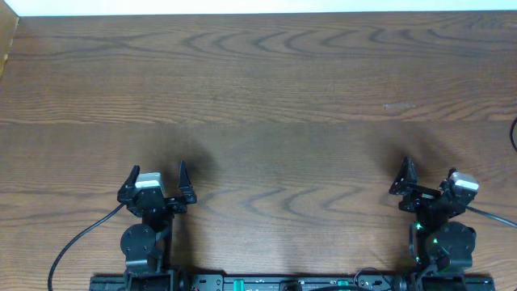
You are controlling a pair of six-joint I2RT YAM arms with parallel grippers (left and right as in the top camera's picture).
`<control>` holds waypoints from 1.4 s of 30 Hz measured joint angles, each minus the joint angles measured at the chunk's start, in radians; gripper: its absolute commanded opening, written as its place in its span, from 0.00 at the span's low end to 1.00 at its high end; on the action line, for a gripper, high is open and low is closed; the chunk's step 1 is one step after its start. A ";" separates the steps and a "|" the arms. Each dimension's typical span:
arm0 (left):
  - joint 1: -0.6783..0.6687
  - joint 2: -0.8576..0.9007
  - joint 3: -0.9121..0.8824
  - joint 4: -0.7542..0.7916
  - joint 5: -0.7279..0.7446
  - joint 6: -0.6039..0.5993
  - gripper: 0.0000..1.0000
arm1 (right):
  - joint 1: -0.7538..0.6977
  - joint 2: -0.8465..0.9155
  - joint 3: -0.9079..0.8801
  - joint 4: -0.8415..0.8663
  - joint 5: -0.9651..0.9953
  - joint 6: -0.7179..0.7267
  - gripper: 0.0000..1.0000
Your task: Untangle cables
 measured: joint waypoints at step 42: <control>0.000 0.000 0.000 0.000 0.000 0.000 0.98 | -0.001 -0.044 -0.088 0.112 -0.145 -0.265 0.99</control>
